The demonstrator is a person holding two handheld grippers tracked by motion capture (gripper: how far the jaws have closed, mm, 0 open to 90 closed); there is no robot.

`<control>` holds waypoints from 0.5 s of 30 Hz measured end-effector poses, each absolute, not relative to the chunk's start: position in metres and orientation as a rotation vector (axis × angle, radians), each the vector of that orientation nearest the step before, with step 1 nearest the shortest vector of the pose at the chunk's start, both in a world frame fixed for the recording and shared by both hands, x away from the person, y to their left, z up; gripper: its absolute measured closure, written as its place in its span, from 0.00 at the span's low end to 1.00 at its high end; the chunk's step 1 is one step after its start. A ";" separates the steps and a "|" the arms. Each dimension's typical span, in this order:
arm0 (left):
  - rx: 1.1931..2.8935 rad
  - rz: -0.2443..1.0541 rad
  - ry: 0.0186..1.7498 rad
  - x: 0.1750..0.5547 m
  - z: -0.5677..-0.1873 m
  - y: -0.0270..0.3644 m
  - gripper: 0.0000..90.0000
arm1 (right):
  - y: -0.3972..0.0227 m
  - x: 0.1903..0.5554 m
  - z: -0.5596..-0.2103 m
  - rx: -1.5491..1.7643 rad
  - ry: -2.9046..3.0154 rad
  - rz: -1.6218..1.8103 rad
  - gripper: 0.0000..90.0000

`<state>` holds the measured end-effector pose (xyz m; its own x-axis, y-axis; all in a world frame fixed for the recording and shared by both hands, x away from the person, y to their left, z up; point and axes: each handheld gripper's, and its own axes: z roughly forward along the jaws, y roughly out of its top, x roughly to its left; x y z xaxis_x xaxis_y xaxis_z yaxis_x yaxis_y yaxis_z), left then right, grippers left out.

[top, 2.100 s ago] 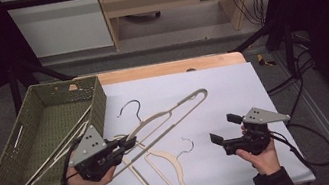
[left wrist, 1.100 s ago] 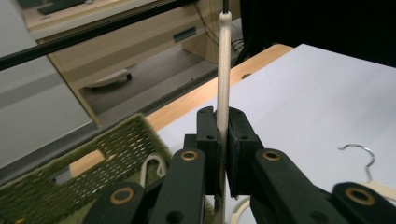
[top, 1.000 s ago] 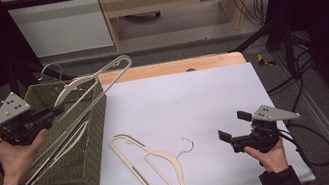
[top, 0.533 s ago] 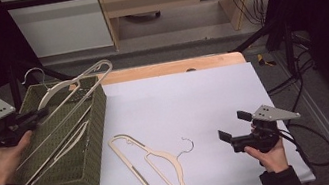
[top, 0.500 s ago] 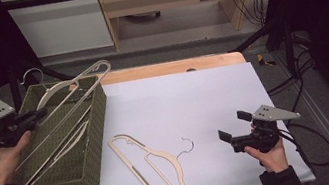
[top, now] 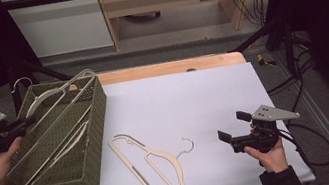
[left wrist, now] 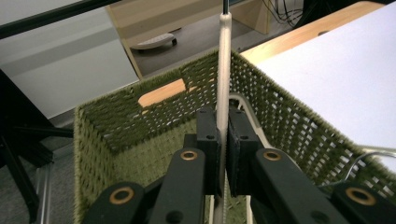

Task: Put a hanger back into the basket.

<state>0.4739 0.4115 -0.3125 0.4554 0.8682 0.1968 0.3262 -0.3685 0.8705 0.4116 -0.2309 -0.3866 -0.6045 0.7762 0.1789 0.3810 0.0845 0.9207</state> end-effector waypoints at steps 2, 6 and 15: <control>1.919 0.864 1.009 0.473 -0.317 0.415 0.94 | -0.231 0.411 -0.386 1.147 2.015 1.533 0.03; 1.941 0.872 1.029 0.474 -0.328 0.419 0.94 | -0.230 0.412 -0.387 1.143 2.019 1.525 0.03; 1.995 0.878 1.053 0.478 -0.361 0.412 0.94 | -0.228 0.413 -0.388 1.152 2.019 1.526 0.03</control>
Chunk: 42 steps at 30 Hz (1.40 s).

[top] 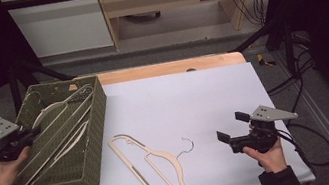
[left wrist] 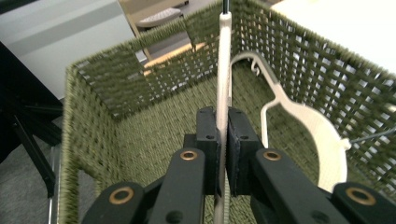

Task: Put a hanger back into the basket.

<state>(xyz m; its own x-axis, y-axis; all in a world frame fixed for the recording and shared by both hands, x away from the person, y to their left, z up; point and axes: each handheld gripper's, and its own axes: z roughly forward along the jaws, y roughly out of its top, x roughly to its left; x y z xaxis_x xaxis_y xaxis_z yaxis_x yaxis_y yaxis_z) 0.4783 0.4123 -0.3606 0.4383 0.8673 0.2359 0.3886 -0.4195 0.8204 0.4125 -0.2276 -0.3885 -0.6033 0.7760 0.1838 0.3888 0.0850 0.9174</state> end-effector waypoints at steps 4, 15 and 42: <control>2.022 0.855 1.063 0.481 -0.373 0.408 0.94 | -0.227 0.413 -0.389 1.147 2.027 1.525 0.04; 2.120 0.704 1.081 0.481 -0.383 0.405 0.94 | -0.225 0.413 -0.390 1.138 2.035 1.525 0.04; 2.287 0.492 0.982 0.482 -0.392 0.388 0.66 | -0.217 0.414 -0.393 1.130 2.067 1.524 0.05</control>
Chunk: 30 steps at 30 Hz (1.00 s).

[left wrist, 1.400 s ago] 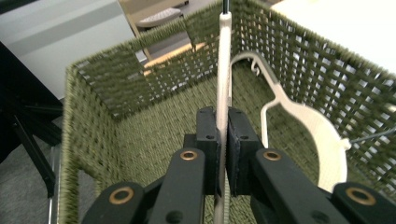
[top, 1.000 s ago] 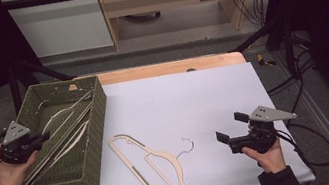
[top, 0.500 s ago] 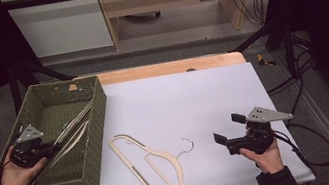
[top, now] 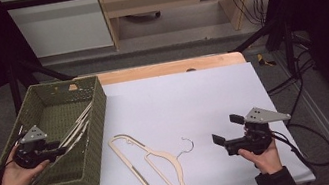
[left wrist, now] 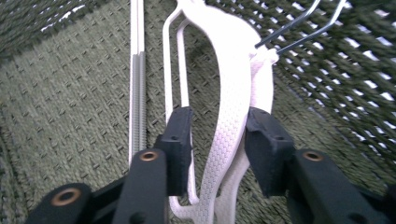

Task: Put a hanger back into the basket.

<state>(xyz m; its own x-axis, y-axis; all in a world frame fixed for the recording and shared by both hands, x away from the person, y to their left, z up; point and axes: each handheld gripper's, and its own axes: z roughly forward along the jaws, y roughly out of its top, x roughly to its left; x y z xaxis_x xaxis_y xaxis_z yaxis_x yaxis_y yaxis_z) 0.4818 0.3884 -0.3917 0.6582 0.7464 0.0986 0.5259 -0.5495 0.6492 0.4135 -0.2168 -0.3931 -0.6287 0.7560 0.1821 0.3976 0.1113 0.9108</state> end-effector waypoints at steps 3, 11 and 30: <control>2.282 0.499 0.962 0.480 -0.387 0.386 0.65 | -0.216 0.414 -0.393 1.119 2.075 1.520 0.05; 2.084 0.568 0.958 0.470 -0.362 0.377 0.53 | -0.213 0.412 -0.391 1.100 2.079 1.528 0.04; 1.749 0.588 0.730 0.418 -0.330 0.266 0.12 | -0.209 0.412 -0.392 1.103 2.077 1.535 0.04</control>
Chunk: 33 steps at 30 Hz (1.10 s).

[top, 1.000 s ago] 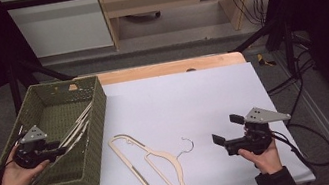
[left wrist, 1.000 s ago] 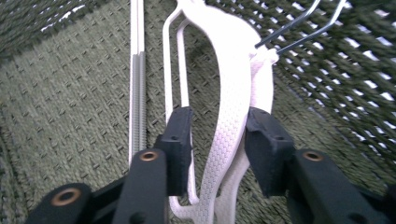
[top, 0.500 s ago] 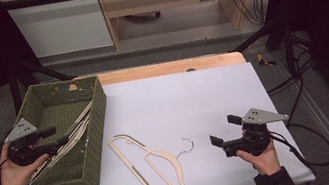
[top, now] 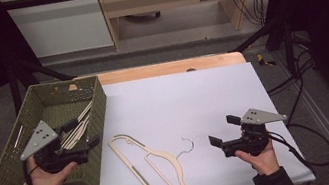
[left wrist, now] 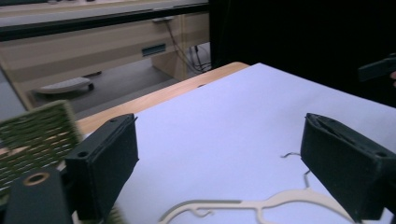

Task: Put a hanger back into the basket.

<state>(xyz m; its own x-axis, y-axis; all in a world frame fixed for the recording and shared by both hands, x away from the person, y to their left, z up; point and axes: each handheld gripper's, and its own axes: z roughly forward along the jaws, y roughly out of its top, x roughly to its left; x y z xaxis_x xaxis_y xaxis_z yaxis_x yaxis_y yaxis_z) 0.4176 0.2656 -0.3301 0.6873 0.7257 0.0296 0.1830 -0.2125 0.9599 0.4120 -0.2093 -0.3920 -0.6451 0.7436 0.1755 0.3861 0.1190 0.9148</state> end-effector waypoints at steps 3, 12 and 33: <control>1.772 0.593 0.710 0.415 -0.337 0.248 0.10 | -0.211 0.412 -0.391 1.092 2.073 1.532 0.04; 1.839 0.511 0.676 0.411 -0.359 0.204 0.08 | -0.212 0.411 -0.392 1.101 2.067 1.525 0.04; 2.059 0.396 0.655 0.432 -0.412 0.116 0.14 | -0.217 0.408 -0.390 1.106 2.034 1.525 0.04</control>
<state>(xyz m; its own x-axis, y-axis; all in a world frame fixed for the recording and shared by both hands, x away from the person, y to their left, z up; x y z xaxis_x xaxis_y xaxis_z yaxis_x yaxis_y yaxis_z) 0.4323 0.1156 -0.4124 0.8078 0.5888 0.0262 0.2971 -0.4452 0.8447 0.4082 -0.2167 -0.3900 -0.6250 0.7642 0.1590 0.3666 0.1076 0.9241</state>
